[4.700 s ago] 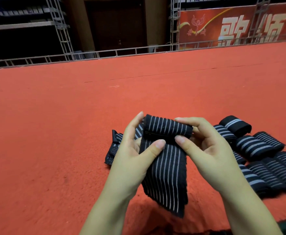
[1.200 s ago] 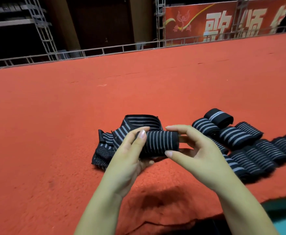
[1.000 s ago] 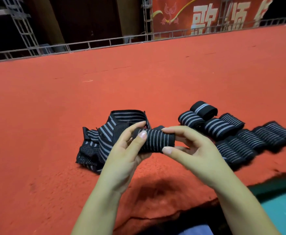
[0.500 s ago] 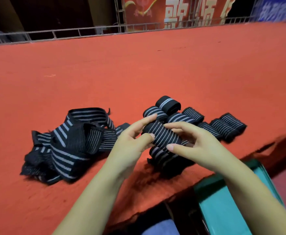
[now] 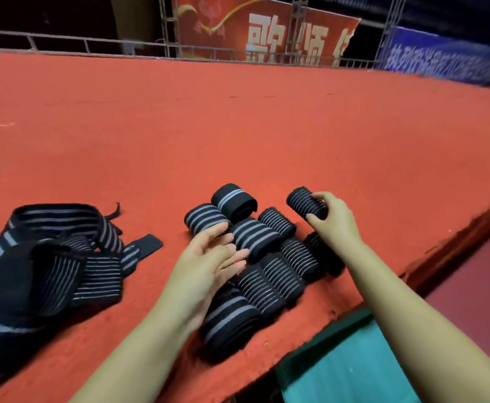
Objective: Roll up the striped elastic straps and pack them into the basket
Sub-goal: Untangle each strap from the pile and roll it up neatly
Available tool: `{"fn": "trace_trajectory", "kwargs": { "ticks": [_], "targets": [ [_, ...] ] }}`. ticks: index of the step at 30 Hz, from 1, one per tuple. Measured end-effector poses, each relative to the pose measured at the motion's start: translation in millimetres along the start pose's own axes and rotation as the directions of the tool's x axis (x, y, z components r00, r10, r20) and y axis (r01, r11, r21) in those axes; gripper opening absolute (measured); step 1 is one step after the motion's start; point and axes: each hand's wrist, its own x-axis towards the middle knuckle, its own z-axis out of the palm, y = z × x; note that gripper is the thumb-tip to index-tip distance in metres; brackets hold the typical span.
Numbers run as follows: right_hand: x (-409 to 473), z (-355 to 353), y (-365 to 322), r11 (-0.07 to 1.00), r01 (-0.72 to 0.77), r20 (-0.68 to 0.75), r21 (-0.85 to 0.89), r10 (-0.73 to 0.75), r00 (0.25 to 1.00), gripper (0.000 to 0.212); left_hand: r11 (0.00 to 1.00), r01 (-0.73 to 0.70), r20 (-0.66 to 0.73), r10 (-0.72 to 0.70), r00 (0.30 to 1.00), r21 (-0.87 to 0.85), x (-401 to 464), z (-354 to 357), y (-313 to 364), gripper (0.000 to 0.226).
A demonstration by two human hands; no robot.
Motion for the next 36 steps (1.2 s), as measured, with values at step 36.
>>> {"fn": "trace_trajectory", "kwargs": {
  "ticks": [36],
  "targets": [
    [-155, 137, -267, 0.833, 0.432, 0.514, 0.347, -0.554, 0.655, 0.052, 0.642, -0.072, -0.391, 0.548, 0.739, 0.763, -94, -216, 73, 0.025]
  ]
}}
